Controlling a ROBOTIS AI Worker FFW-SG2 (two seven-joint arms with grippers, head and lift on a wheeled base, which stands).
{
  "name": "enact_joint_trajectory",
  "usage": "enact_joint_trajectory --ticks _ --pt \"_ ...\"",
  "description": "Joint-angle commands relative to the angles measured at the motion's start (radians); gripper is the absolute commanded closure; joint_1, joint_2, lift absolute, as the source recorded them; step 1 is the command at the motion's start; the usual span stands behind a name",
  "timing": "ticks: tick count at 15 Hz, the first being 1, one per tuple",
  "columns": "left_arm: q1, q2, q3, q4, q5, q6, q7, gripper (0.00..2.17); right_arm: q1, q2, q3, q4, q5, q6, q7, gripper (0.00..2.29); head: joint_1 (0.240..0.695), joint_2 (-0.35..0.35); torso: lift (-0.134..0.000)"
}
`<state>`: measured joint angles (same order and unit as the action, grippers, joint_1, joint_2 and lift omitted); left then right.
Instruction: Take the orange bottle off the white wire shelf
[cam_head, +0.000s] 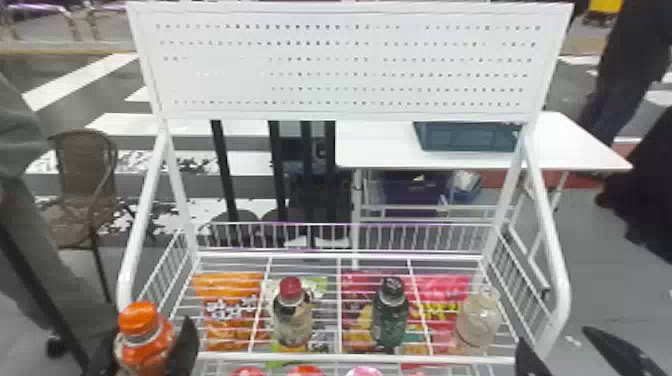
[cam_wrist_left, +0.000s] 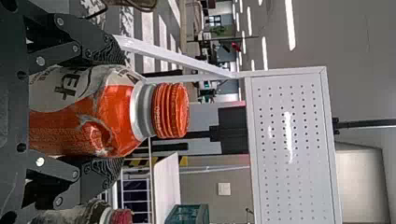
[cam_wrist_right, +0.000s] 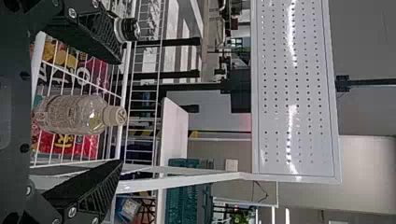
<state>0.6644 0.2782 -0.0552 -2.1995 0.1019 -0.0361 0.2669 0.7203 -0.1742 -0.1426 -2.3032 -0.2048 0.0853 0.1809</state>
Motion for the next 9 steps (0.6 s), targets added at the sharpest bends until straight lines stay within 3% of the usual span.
enact_joint_trajectory --ticks 1,9 --pt "-0.003 -0.001 0.002 0.000 0.001 -0.004 -0.001 0.65 0.007 0.001 -0.002 -0.005 -0.004 0.000 0.000 0.14 0.499 0.000 0.000" --pt "0.000 -0.001 0.003 -0.006 0.001 -0.007 0.000 0.65 0.011 -0.001 -0.002 -0.009 -0.008 0.000 0.000 0.14 0.499 0.000 0.000"
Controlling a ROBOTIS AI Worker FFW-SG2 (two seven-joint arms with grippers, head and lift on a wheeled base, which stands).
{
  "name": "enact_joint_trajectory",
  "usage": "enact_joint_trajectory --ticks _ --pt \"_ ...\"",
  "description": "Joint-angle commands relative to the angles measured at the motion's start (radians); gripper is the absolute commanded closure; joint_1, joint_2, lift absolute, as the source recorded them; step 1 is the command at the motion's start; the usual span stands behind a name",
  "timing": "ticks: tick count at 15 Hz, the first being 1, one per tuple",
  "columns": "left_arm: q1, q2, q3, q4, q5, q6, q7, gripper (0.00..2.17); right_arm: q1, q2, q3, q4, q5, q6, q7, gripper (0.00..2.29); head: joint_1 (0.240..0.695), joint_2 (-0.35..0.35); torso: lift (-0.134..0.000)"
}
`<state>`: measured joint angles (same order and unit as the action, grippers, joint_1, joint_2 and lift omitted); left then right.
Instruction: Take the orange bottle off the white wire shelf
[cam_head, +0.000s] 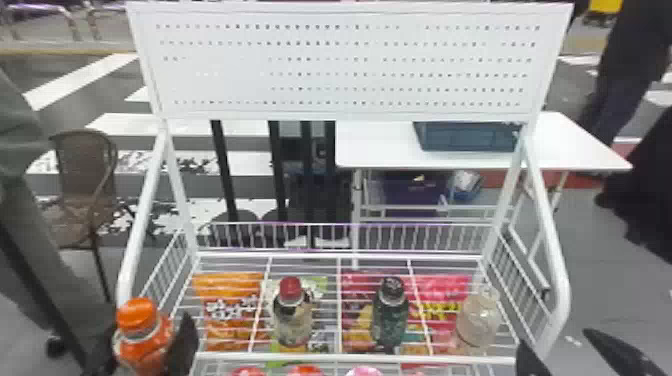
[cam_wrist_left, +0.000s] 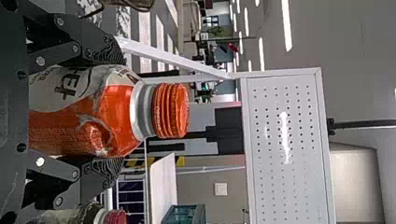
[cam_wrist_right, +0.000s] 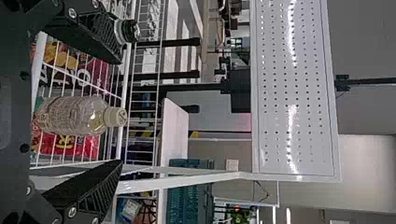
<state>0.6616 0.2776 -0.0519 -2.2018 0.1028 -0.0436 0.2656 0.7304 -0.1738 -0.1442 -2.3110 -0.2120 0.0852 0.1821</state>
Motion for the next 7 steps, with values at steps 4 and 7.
enact_joint_trajectory --ticks 4,7 --pt "0.010 0.000 0.004 -0.019 0.000 -0.003 0.001 0.65 0.007 -0.001 0.000 -0.005 -0.001 0.000 0.000 0.14 0.499 0.000 0.000" --pt "0.015 0.000 0.006 -0.022 0.000 -0.003 0.001 0.65 0.009 -0.003 0.000 -0.007 -0.001 0.000 0.000 0.14 0.499 0.000 0.000"
